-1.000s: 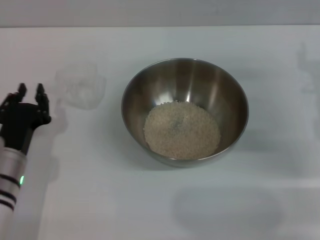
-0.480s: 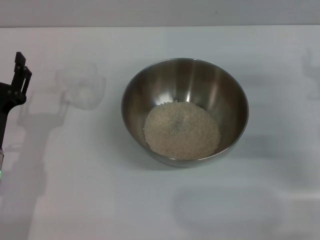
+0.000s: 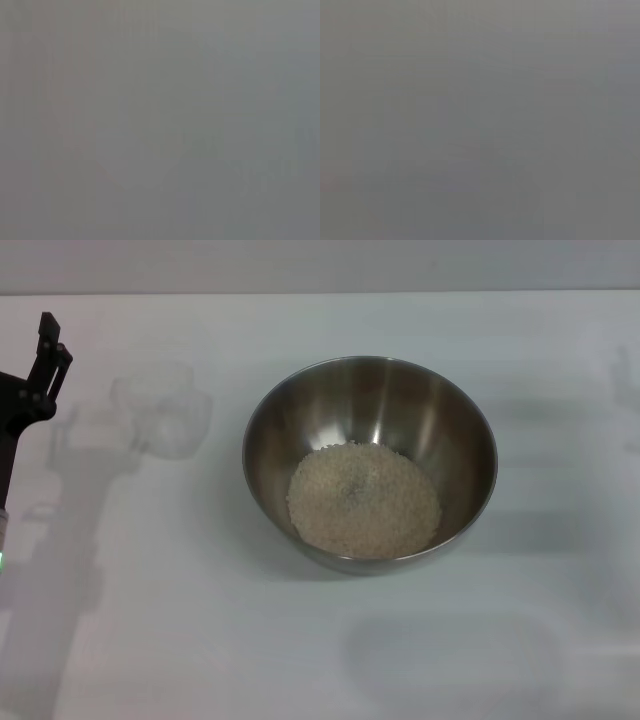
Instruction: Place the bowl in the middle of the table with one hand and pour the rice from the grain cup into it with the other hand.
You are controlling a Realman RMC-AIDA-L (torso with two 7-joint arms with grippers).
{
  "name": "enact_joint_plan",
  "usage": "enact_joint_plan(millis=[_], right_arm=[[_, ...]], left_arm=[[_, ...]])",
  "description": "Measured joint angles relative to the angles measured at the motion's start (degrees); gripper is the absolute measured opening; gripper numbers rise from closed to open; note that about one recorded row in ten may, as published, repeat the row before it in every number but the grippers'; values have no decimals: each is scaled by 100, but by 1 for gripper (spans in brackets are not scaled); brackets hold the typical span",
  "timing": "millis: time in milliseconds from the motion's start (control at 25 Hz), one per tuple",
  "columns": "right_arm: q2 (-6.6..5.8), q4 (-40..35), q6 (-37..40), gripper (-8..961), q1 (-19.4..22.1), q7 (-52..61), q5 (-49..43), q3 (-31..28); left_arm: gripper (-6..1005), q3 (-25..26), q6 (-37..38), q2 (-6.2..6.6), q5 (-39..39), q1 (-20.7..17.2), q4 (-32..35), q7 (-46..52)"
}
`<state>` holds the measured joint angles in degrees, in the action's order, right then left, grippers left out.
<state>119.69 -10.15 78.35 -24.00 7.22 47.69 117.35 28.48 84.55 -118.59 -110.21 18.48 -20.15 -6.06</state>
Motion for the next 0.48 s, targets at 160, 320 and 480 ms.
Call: enact_joint_plan(millis=[160, 320, 480], right_arm=[[-6, 45, 44, 583, 38, 78, -21, 6], [-5, 58, 6, 709, 35, 86, -12, -28], [-22, 57, 23, 792, -9, 76, 3, -40]], left_arm=[[860, 0, 0, -3, 3, 50, 28, 0], [859, 13, -6, -14, 20, 62, 29, 0], [859, 95, -51, -27, 32, 76, 22, 0]])
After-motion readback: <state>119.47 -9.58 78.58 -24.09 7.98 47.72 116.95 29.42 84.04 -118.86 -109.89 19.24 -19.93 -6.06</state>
